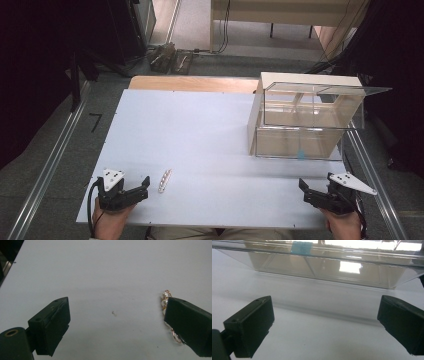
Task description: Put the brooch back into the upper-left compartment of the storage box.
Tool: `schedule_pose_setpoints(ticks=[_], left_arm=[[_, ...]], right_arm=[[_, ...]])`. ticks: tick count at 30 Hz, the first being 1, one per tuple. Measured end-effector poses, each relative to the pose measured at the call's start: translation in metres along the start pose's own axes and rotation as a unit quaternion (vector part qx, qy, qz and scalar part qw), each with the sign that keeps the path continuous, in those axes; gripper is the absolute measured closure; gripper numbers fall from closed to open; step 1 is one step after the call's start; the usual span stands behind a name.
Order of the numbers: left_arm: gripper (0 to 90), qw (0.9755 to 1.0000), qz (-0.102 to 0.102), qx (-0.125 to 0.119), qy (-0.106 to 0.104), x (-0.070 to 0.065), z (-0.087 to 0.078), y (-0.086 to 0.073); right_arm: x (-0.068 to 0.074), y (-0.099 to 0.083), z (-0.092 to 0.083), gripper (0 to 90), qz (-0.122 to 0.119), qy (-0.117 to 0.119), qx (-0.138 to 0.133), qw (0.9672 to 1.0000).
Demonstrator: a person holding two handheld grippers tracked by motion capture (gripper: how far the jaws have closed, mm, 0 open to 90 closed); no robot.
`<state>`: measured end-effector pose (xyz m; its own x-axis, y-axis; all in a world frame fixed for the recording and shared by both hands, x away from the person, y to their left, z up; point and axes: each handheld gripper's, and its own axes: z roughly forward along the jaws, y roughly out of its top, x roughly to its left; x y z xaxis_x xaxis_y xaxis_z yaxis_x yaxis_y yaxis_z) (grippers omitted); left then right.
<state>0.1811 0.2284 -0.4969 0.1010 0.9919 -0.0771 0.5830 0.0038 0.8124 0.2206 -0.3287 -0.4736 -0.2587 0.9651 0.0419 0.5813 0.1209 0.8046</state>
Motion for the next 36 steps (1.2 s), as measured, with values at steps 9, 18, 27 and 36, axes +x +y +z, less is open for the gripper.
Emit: schedule_pose_setpoints(ticks=[9,18,27,36], left_arm=[[13.9,0.9997,0.018,0.012,-0.012,-0.009,0.002,-0.003],[23.0,0.9993,0.026,0.022,-0.016,-0.016,0.004,-0.005],[31.5,0.9985,0.038,0.033,-0.024,-0.023,0.006,-0.008],[39.3,0.9978,0.044,0.035,-0.034,-0.029,0.006,-0.009]], right_arm=[[0.001,0.0,0.001,0.0,0.001,0.001,0.004,1.0],[0.001,0.0,0.002,0.0,0.001,0.0,0.009,1.0],[0.001,0.0,0.003,0.0,0.002,0.002,0.012,0.9999],[0.001,0.0,0.003,0.0,0.001,0.001,0.011,0.9999]])
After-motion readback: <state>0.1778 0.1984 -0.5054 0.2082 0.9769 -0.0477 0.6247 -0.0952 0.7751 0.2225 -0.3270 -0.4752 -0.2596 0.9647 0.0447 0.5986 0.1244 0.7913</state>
